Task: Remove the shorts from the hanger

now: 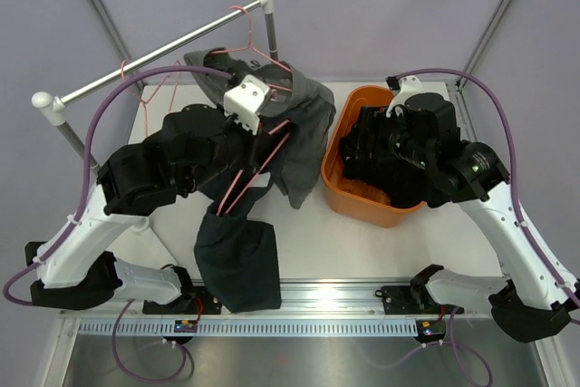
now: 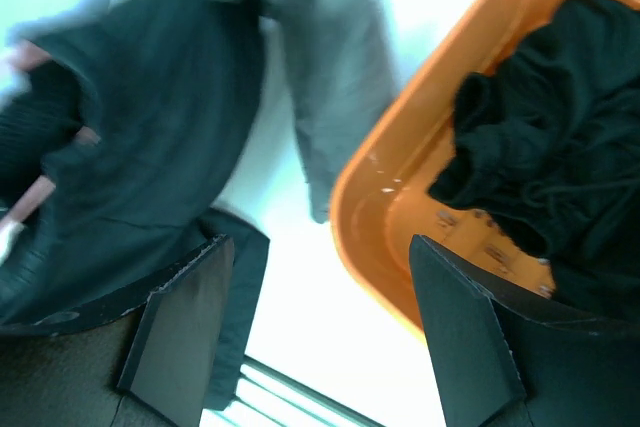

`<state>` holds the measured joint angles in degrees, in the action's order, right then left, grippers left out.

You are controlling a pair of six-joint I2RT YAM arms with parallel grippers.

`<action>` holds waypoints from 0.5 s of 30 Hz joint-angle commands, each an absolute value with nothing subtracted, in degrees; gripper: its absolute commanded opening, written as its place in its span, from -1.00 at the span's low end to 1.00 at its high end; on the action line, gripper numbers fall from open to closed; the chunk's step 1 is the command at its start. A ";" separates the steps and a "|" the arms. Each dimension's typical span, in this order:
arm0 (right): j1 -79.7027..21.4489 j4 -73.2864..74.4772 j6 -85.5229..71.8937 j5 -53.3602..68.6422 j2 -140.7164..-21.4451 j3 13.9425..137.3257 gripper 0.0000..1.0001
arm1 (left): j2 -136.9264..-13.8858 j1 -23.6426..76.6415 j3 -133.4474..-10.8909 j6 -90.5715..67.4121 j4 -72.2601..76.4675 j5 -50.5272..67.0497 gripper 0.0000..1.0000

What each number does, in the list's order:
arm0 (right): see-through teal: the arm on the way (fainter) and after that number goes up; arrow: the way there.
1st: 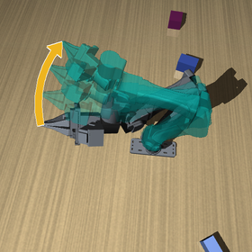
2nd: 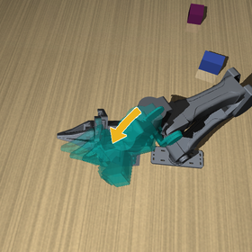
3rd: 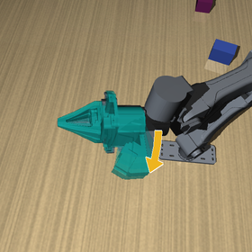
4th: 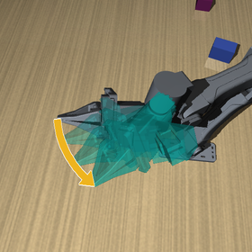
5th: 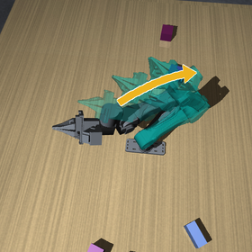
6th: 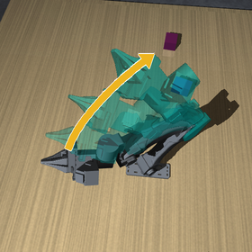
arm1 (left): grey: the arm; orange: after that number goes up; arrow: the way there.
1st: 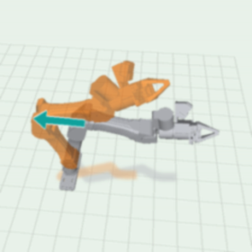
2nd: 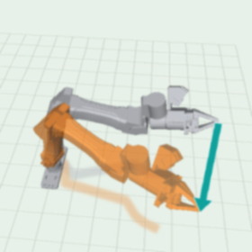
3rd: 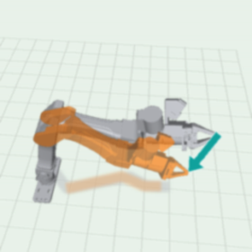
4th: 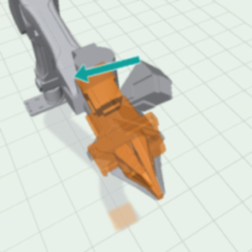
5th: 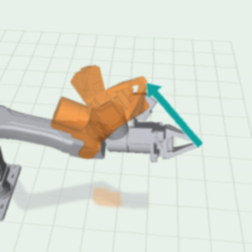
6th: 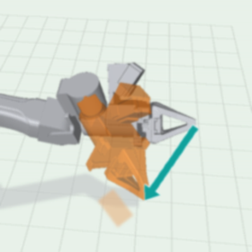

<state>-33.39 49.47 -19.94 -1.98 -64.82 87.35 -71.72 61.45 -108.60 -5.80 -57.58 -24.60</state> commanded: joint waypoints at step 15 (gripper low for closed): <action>-43.15 47.02 -24.26 -4.66 -69.96 90.26 0.54 | -75.76 67.50 -109.69 -5.45 -52.39 -22.50 -1.00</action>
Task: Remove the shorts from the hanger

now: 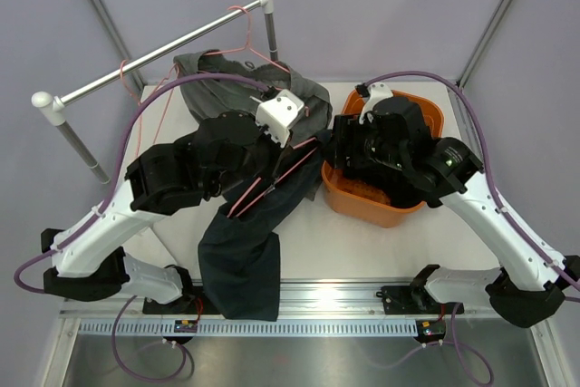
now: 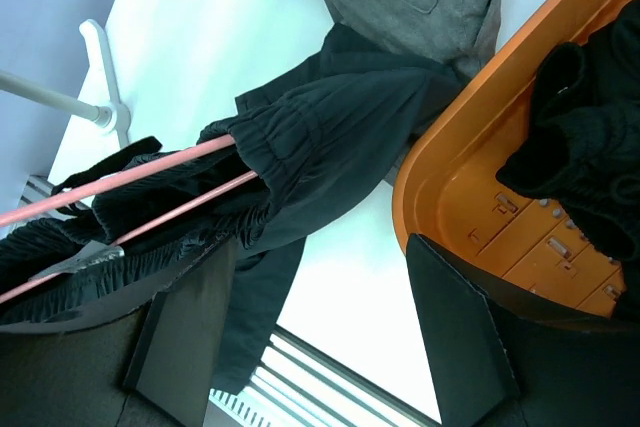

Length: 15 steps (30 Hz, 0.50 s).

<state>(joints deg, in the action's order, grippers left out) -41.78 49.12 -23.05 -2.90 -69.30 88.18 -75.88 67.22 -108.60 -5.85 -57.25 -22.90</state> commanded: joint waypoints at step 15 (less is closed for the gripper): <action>-43.51 46.05 -24.61 -9.49 -77.78 93.16 0.20 | -74.80 67.50 -108.55 -5.71 -51.94 -21.18 -1.00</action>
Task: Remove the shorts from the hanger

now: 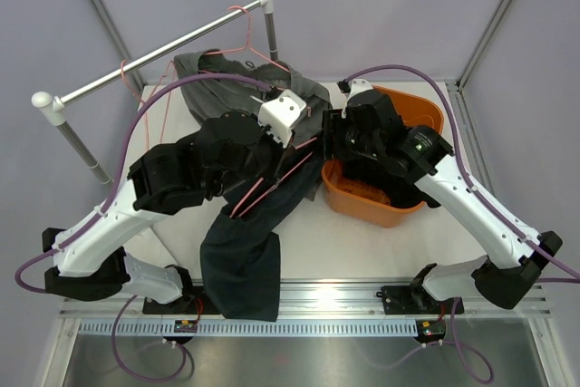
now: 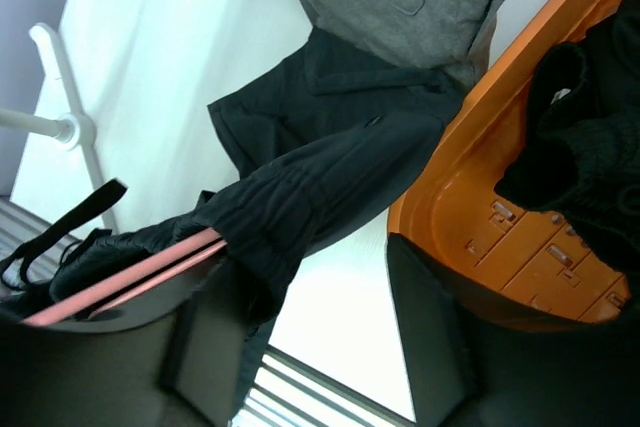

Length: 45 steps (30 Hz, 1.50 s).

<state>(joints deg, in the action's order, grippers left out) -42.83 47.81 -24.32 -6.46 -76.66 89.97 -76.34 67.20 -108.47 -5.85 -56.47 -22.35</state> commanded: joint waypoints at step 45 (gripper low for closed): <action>-45.79 61.25 -16.35 -25.45 -78.74 129.05 -1.00 | -76.56 62.14 -116.73 2.99 -23.38 -43.51 -1.00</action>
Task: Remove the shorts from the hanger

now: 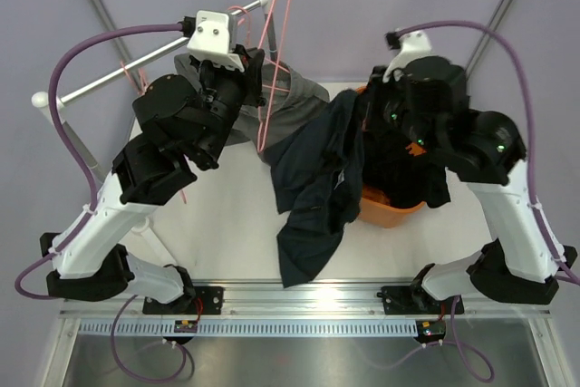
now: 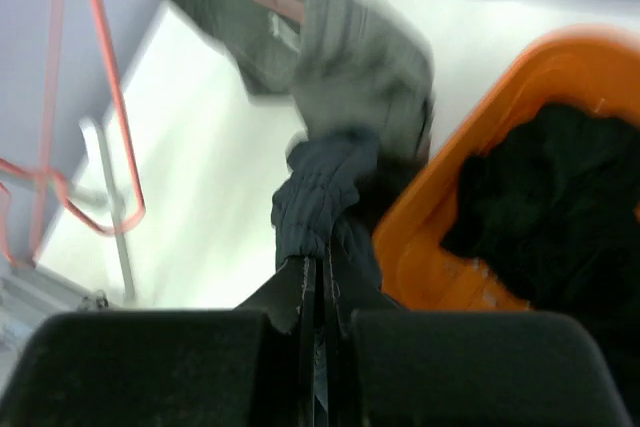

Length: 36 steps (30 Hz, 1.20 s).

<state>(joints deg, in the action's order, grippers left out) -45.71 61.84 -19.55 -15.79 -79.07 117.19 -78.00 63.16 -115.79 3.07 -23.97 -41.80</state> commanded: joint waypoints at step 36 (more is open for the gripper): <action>-30.59 17.84 10.37 -47.63 -99.67 154.34 -1.00 | -54.05 60.47 -70.23 -10.63 -22.67 -37.27 -1.00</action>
